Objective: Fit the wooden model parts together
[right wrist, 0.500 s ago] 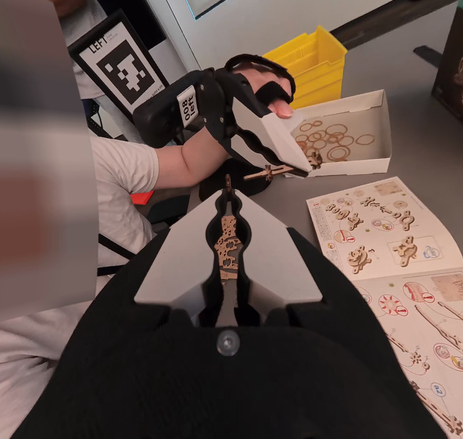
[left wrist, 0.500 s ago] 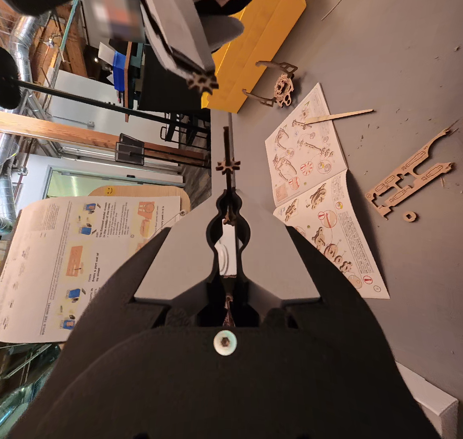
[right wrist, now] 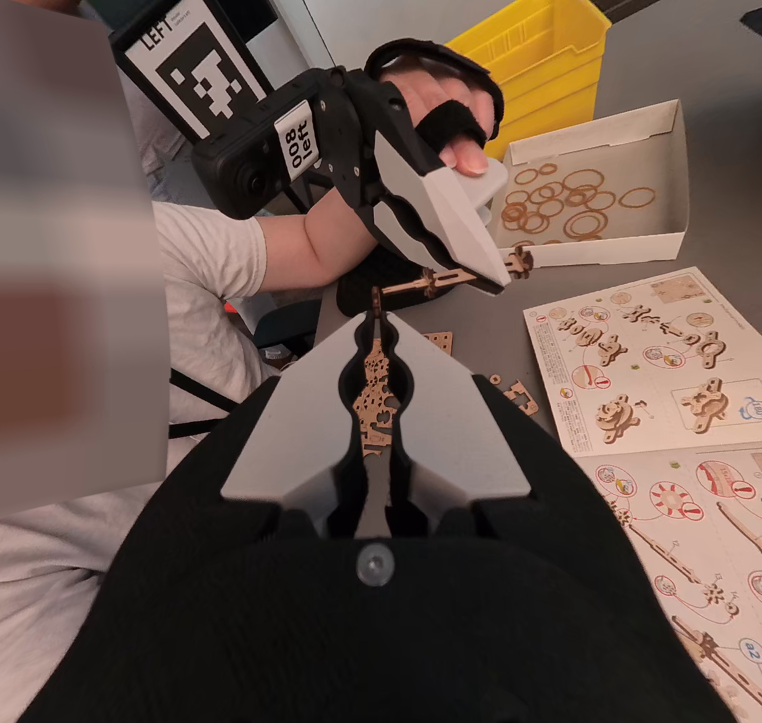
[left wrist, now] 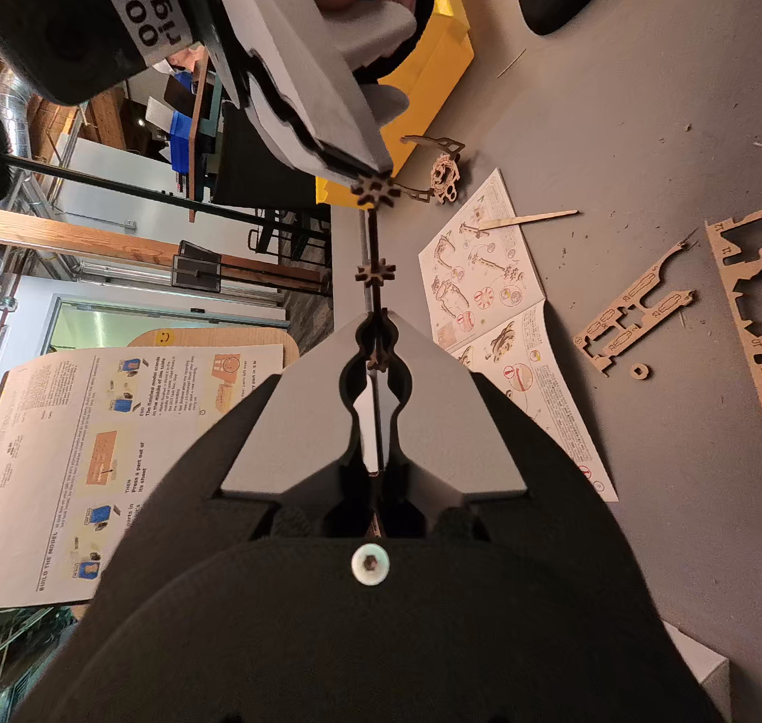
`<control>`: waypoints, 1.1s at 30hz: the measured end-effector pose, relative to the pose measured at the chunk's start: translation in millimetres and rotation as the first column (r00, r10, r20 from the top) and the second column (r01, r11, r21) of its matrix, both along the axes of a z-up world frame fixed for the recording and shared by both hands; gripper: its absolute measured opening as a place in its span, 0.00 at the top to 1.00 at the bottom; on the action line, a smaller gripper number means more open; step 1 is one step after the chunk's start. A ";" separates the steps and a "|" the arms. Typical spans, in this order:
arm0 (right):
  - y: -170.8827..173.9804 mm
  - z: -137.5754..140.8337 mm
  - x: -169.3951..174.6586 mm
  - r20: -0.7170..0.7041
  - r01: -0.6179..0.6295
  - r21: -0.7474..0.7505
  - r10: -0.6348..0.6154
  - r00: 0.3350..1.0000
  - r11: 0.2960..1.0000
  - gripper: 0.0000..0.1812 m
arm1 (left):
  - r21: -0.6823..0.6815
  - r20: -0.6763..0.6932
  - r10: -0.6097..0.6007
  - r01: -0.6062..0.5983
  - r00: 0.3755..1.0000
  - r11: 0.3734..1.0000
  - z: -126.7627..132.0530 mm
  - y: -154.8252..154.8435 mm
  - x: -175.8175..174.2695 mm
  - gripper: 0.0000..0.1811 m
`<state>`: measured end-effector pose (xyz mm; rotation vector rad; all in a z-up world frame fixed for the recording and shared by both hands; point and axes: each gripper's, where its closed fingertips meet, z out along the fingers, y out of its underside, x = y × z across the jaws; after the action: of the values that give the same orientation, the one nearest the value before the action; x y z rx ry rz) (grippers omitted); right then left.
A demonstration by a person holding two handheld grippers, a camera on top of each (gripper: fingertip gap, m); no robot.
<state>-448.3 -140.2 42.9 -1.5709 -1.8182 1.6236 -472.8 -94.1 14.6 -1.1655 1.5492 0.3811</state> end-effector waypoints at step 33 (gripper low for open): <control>-6.5 -12.3 4.6 0.065 -0.042 -0.004 0.042 0.997 0.999 0.99 | -0.024 -0.051 -0.046 0.045 0.998 0.999 -11.8 -4.3 12.4 1.00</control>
<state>-443.7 -146.6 30.6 -1.6149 -1.8948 1.6113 -460.4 -98.4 2.8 -1.1443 1.6263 0.3667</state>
